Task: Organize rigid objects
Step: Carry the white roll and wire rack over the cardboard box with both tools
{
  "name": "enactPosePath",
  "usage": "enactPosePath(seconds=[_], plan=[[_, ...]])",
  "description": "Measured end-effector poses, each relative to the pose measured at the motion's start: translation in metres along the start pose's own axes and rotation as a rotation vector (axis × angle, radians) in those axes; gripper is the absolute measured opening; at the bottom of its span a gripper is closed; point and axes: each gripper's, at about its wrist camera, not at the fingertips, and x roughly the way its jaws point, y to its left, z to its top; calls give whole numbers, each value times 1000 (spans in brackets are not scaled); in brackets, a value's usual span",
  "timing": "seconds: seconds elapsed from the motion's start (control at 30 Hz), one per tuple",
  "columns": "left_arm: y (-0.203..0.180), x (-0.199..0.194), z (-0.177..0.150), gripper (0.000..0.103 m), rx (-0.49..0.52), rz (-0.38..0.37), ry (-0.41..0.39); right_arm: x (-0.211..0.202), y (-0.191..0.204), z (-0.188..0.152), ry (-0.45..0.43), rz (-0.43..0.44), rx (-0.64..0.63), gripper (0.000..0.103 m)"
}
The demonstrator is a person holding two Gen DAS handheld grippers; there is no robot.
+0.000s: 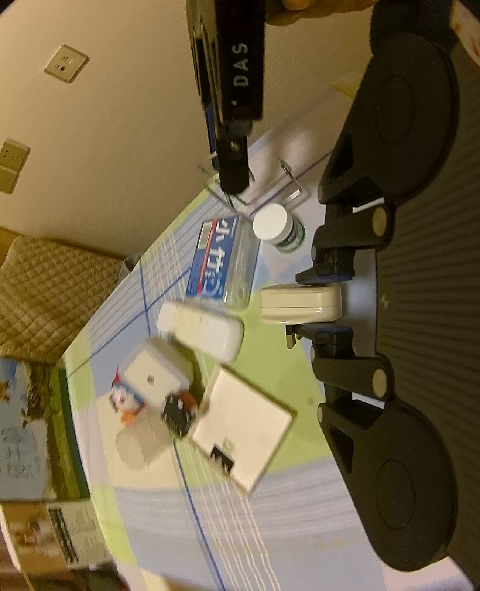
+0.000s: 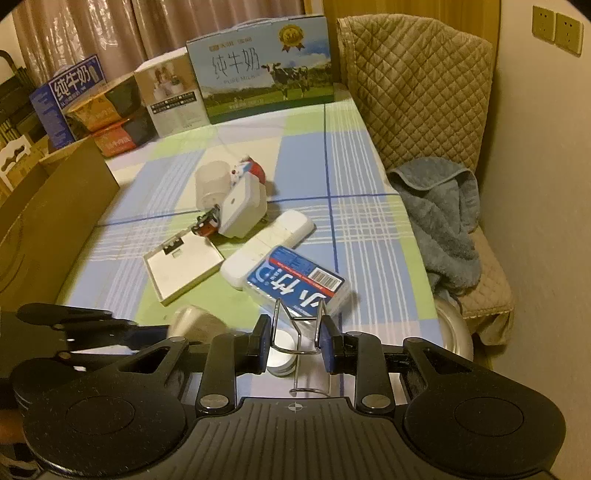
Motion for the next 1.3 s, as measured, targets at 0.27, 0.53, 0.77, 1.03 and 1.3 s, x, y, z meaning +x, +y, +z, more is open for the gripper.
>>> enactPosePath(seconds=[0.27, 0.53, 0.77, 1.03, 1.3], plan=[[18, -43, -2, 17, -57, 46, -41, -28, 15, 5, -48, 9, -11, 24], [21, -99, 9, 17, -43, 109, -104, -61, 57, 23, -112, 87, -41, 24], [40, -164, 19, 17, -38, 214, -178, -80, 122, 44, -167, 201, -99, 24], [100, -229, 7, 17, -72, 368, -200, -68, 210, 68, -175, 358, -143, 24], [167, -267, -13, 17, -95, 494, -180, -36, 297, 90, -157, 479, -192, 24]])
